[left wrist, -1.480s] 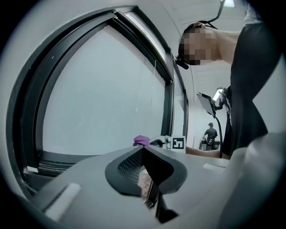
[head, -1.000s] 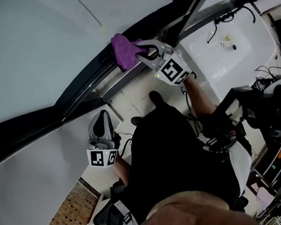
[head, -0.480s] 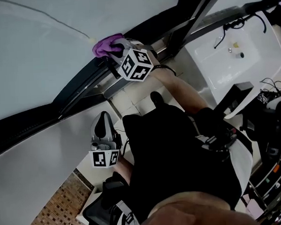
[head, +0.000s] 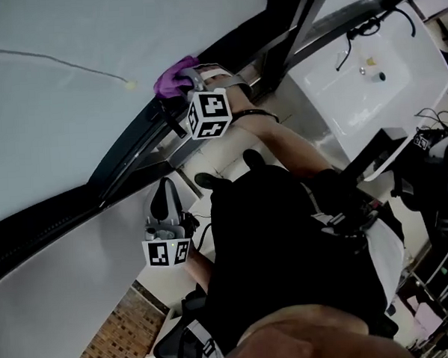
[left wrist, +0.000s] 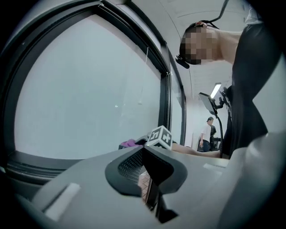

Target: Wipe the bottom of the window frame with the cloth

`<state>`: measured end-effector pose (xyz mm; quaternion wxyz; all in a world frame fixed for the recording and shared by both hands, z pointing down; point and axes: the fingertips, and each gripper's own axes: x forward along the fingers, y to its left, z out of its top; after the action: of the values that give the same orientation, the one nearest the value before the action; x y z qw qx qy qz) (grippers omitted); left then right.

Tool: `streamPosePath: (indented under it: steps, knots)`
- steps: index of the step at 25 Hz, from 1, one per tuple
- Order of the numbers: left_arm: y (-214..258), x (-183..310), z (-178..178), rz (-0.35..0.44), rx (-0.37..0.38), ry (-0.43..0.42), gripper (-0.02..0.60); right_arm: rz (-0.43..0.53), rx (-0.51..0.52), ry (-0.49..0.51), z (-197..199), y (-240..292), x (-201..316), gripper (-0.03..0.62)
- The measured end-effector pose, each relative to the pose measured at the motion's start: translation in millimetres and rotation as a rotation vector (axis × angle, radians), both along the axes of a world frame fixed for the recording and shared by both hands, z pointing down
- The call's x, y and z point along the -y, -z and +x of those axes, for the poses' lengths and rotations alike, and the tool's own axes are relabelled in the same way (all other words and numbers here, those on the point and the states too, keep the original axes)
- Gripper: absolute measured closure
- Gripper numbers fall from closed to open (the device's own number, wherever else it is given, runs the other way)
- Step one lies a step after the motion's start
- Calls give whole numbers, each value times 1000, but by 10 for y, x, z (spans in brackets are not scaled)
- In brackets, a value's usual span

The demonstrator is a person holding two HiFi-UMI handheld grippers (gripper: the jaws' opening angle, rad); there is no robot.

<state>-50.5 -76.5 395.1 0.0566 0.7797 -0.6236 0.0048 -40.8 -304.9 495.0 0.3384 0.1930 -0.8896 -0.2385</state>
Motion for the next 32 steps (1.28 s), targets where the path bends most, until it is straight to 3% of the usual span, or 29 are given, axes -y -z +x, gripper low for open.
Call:
streamPosePath:
  steps: [3, 9, 18, 24, 29, 32]
  knots:
    - [73, 44, 21, 19, 3, -30, 580, -24, -62, 22, -96, -97, 7, 540]
    - [-10, 111, 14, 12, -25, -59, 580, -4, -79, -3, 74, -140, 126, 539]
    - [-59, 157, 35, 22, -45, -69, 580, 49, -208, -319, 1435, -216, 1252, 539]
    - [-58, 195, 100, 25, -46, -78, 580, 86, -307, -521, 2114, -252, 1760, 539]
    - [-18, 222, 149, 35, -40, -92, 580, 214, -472, -628, 2267, -234, 1892, 539]
    - [9, 205, 155, 39, -38, -89, 580, 210, -457, -639, 2276, -230, 1923, 539]
